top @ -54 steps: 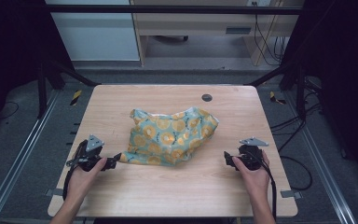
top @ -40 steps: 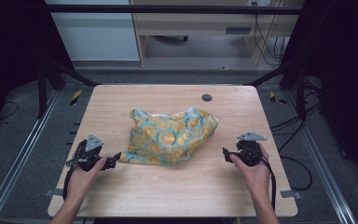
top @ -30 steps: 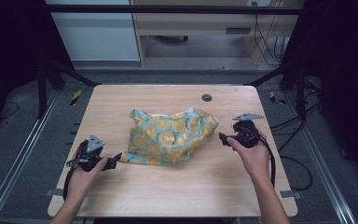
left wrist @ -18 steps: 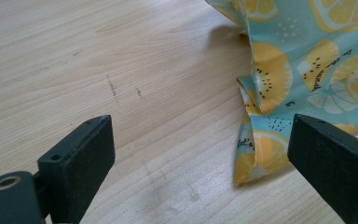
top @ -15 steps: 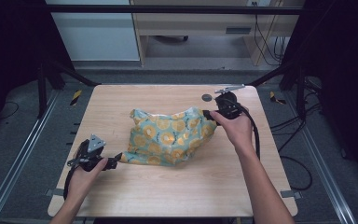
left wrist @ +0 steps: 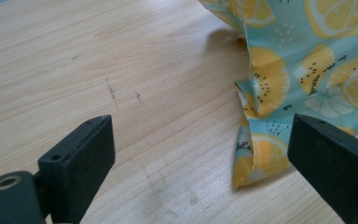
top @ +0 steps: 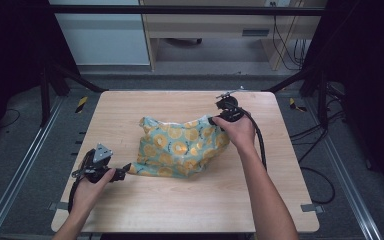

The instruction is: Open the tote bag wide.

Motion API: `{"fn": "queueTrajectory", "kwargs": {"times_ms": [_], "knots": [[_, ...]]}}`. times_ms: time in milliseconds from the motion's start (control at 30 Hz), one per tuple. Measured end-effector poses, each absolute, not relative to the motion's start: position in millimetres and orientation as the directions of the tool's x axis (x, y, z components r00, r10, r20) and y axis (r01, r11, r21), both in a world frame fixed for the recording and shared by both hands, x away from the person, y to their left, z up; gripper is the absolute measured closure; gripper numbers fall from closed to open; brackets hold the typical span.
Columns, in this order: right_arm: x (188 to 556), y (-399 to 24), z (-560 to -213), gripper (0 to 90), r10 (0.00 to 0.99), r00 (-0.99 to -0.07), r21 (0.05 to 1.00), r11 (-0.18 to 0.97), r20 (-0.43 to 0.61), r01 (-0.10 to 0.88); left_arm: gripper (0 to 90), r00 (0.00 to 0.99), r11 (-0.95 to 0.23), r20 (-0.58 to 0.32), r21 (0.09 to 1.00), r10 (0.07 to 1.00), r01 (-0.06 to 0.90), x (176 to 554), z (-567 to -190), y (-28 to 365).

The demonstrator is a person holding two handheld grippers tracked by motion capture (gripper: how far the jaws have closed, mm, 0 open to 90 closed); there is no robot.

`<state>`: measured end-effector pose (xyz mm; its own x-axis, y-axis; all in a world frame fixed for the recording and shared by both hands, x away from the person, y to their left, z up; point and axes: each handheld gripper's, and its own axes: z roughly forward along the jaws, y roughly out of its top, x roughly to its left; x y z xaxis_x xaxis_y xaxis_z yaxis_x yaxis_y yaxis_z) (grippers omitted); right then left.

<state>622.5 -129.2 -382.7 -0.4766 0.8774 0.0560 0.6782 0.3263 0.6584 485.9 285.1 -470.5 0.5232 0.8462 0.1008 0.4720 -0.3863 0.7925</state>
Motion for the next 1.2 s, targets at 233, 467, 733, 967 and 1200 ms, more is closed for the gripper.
{"fn": "queueTrajectory", "kwargs": {"times_ms": [233,467,733,967,1200], "knots": [[619.8,-123.6,-383.9,71.4,0.86,-0.508,0.639,0.368,0.042,0.676,7.3,0.524,-0.386,0.102,0.795,0.846,0.468,486.2,-470.3,284.2],[614.3,-122.5,-377.5,88.2,0.841,-0.54,0.66,0.385,0.038,0.645,7.5,0.528,-0.39,0.102,0.792,0.843,0.47,486.3,-470.2,283.8],[587.9,-118.7,-352.2,88.9,0.802,-0.596,0.742,0.385,0.024,0.549,8.6,0.531,-0.393,0.104,0.792,0.841,0.467,486.1,-470.2,282.9],[552.1,-109.8,-334.5,89.1,0.759,-0.651,0.803,0.38,0.013,0.459,8.6,0.531,-0.4,0.109,0.786,0.84,0.472,485.7,-470.8,282.2],[516.8,-108.1,-328.0,89.2,0.708,-0.706,0.85,0.354,0.03,0.391,8.6,0.529,-0.408,0.116,0.778,0.84,0.477,485.0,-471.4,282.3]]}}
